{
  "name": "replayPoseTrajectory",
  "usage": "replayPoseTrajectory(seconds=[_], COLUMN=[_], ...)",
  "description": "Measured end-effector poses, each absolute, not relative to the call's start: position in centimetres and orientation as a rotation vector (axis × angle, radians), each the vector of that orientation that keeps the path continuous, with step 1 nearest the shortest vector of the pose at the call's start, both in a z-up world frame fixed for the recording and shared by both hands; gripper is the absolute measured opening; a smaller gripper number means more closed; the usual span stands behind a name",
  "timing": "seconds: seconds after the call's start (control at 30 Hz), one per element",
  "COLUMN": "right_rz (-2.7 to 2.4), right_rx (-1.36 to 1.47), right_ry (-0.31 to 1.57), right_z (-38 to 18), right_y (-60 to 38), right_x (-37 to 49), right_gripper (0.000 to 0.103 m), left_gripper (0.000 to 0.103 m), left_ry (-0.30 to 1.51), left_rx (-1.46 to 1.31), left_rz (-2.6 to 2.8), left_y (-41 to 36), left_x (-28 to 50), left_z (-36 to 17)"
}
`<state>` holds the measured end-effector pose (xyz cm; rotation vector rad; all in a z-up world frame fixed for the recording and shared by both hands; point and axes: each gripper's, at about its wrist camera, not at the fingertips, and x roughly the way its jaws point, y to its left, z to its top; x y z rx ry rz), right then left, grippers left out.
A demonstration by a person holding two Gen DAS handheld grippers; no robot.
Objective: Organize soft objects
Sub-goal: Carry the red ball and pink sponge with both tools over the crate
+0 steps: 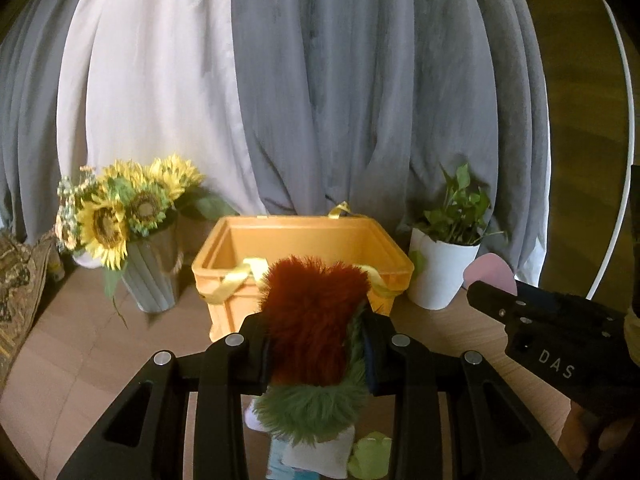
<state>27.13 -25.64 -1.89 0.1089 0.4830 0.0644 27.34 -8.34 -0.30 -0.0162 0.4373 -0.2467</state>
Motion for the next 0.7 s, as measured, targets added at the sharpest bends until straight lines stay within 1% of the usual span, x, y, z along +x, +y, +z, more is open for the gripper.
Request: replayPoseTrajectory(seconds=[0.37, 0.7], right_rz=[0.064, 0.056], right_rx=[0.119, 0.127], right_ry=[0.399, 0.339], right_z=[0.3, 2.4], right_y=[-22.5, -21.5], right_x=[27.8, 31.2], right_gripper=[0.039, 0.039], left_gripper=[0.032, 0.032], left_ry=[0.359, 0.302], left_rx=[0.005, 0.013], left_rz=[-0.277, -0.295], left_y=[-5.9, -5.2], left_x=[29.2, 33.0], left_z=[2.5, 4.8])
